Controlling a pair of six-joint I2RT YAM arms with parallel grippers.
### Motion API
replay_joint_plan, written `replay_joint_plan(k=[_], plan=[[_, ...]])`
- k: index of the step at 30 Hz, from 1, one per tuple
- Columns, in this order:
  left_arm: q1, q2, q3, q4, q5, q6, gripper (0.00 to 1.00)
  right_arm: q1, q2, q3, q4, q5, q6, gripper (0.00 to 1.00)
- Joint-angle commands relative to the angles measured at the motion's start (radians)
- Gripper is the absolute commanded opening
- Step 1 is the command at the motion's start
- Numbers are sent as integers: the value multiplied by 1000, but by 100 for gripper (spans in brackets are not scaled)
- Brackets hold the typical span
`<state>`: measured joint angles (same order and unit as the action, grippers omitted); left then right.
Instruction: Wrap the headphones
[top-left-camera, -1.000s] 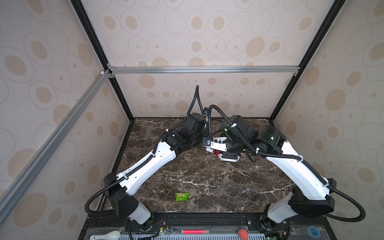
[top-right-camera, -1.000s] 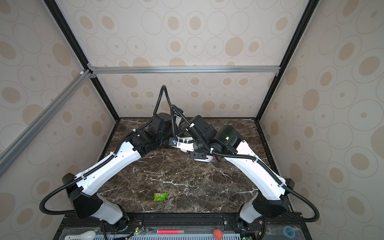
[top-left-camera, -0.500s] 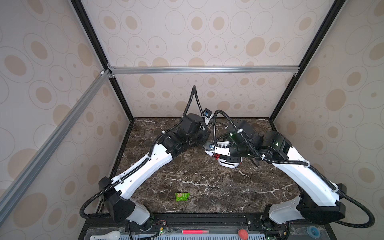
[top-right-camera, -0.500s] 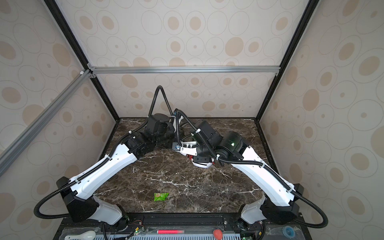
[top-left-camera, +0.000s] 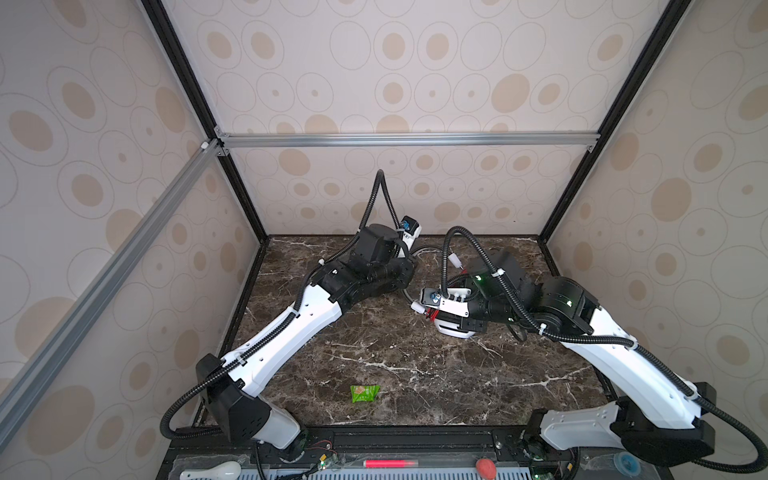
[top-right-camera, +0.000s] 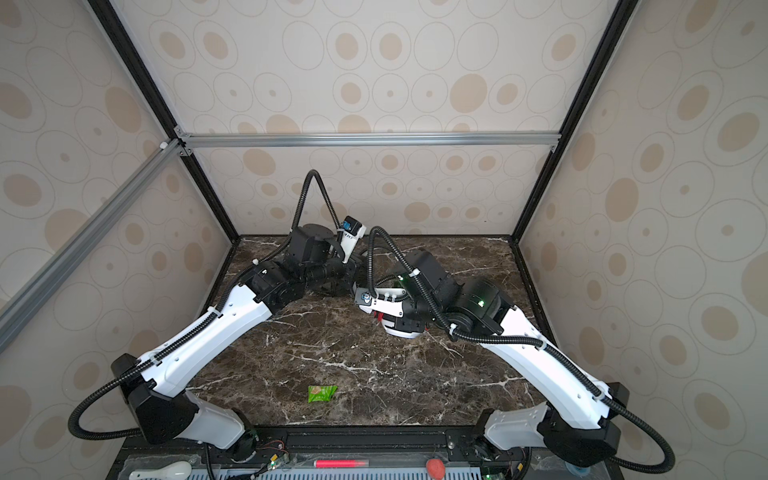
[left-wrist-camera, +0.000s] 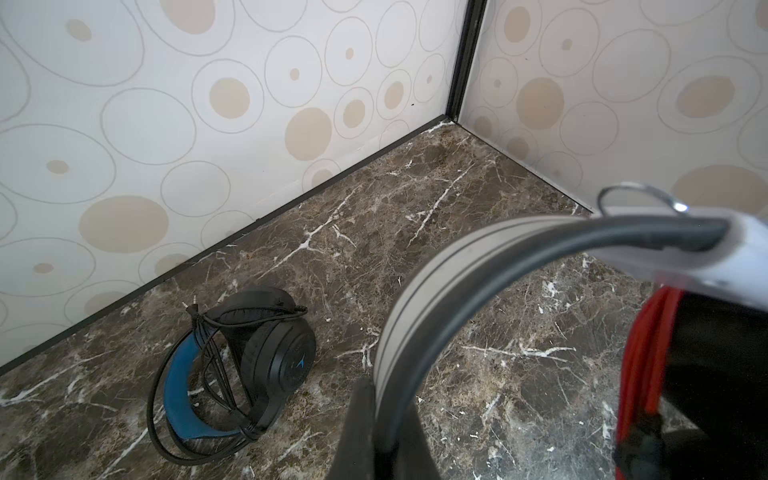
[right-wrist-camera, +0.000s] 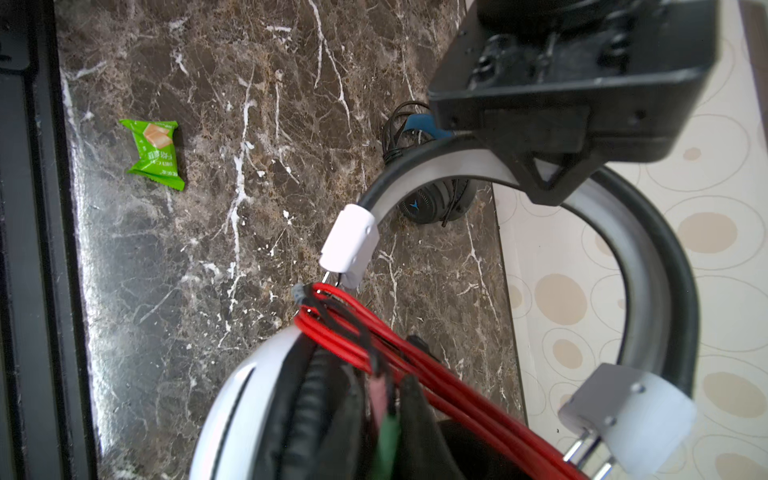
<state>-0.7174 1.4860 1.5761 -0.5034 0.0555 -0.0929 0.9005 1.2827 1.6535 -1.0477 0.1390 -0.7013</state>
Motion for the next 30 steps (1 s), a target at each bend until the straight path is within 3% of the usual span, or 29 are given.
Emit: replay_joint_plan(k=[1,4,14,17,22,30], plan=[[14,-2,47,2,46,-28,0,-16,-38,-30,73,-5,13,28],[17,11,60,-10,44,-30,0,-28,-52,-53,94,-18,14,37],[27,69,130,-86,-24,-32,0,-73,-81,-101,168,-67,37,38],[27,92,143,-102,-43,-44,0,-79,-83,-111,218,-65,68,47],[32,141,153,-111,-50,-153,0,-138,-102,-154,316,-9,214,60],[26,207,49,-18,-96,-389,0,-394,-144,-223,368,46,512,70]])
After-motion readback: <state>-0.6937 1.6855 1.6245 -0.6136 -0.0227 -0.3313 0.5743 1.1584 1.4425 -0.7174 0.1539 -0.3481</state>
